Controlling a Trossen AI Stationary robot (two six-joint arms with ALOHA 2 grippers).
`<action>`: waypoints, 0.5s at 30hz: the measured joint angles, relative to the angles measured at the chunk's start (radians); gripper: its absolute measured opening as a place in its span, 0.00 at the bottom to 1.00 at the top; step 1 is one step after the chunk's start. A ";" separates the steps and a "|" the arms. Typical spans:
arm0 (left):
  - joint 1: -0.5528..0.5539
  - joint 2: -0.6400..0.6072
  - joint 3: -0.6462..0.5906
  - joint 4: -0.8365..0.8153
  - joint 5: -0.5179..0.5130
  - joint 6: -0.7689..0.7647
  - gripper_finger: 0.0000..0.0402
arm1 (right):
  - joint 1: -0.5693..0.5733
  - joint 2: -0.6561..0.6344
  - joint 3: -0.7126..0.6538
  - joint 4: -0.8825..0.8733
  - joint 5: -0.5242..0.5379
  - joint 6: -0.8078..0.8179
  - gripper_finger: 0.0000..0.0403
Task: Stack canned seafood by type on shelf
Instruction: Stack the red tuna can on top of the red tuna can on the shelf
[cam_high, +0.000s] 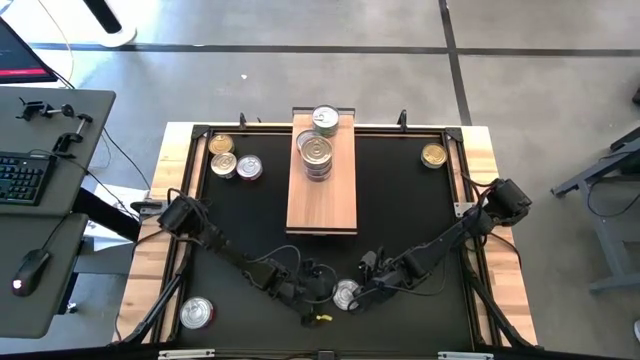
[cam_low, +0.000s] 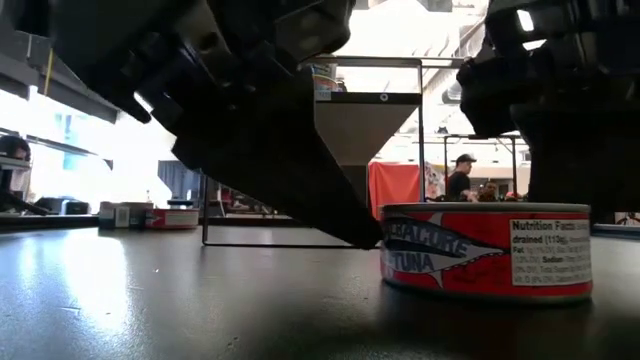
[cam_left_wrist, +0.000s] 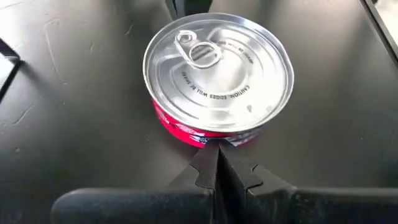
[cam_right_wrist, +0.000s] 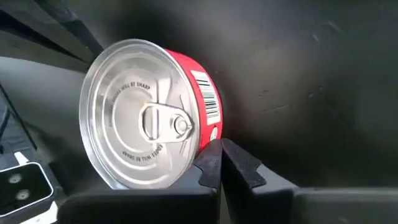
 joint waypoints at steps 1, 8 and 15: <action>0.005 0.000 0.000 0.004 0.007 0.013 0.00 | -0.001 0.000 -0.001 0.007 -0.001 -0.001 0.00; 0.020 0.000 0.000 -0.009 0.038 0.032 0.00 | 0.001 -0.017 0.045 -0.026 -0.008 0.006 0.00; 0.017 0.053 0.002 0.021 0.017 0.004 0.00 | -0.001 -0.073 0.107 -0.083 0.009 0.000 0.00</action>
